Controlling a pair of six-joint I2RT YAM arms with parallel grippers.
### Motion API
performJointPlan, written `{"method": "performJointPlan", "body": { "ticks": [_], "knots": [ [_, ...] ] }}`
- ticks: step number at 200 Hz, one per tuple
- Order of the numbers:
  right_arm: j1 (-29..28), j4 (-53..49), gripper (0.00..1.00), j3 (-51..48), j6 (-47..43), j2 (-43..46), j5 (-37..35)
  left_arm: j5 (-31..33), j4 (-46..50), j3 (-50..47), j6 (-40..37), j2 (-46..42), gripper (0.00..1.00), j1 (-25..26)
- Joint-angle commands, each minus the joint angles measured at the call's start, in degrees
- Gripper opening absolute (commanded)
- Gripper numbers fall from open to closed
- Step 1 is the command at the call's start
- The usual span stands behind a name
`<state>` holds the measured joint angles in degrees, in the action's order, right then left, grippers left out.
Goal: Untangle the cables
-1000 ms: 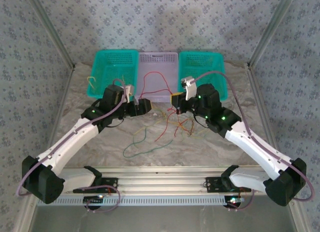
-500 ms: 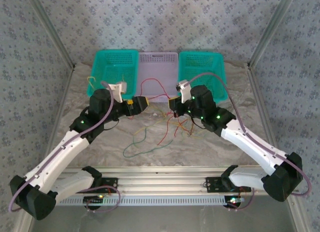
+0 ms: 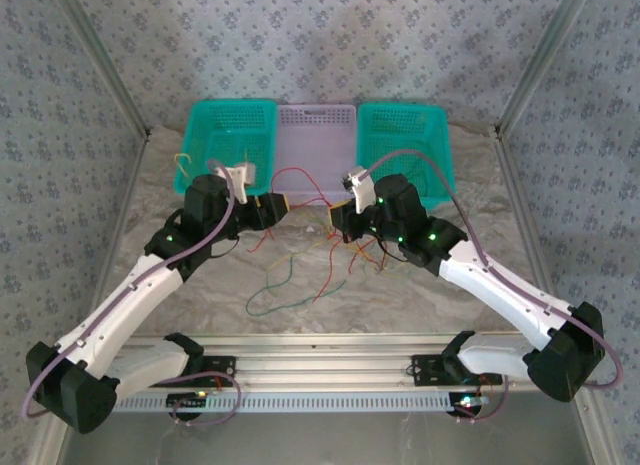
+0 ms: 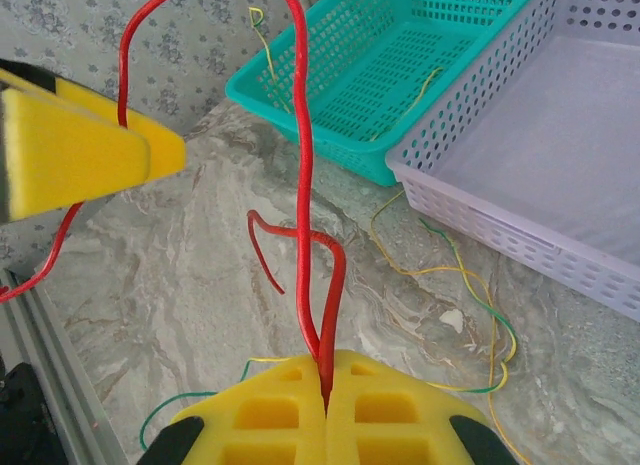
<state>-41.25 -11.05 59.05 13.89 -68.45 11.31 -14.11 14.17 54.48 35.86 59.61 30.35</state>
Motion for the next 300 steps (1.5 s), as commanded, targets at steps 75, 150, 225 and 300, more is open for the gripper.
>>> {"method": "performJointPlan", "body": {
  "ticks": [75, 150, 225, 300],
  "knots": [
    [0.3, -2.7, 0.00, -0.9, -0.3, -0.6, 0.4, 2.5, 0.9, 2.9, -1.1, -2.0, 0.00, -1.2],
    [6.4, -1.8, 0.00, -7.6, 3.8, -1.8, 0.9, 5.3, 2.4, 7.1, -1.1, 0.0, 0.00, -2.7],
    [9.6, 0.5, 0.38, -9.5, 6.9, -3.3, 3.8, 4.8, 2.2, 11.9, -1.2, 4.8, 0.00, -2.7],
    [10.7, 3.7, 0.42, -15.0, 8.3, 7.5, 0.7, 8.5, 9.1, 30.2, -9.3, 17.4, 0.00, -2.6]
  ]
}}
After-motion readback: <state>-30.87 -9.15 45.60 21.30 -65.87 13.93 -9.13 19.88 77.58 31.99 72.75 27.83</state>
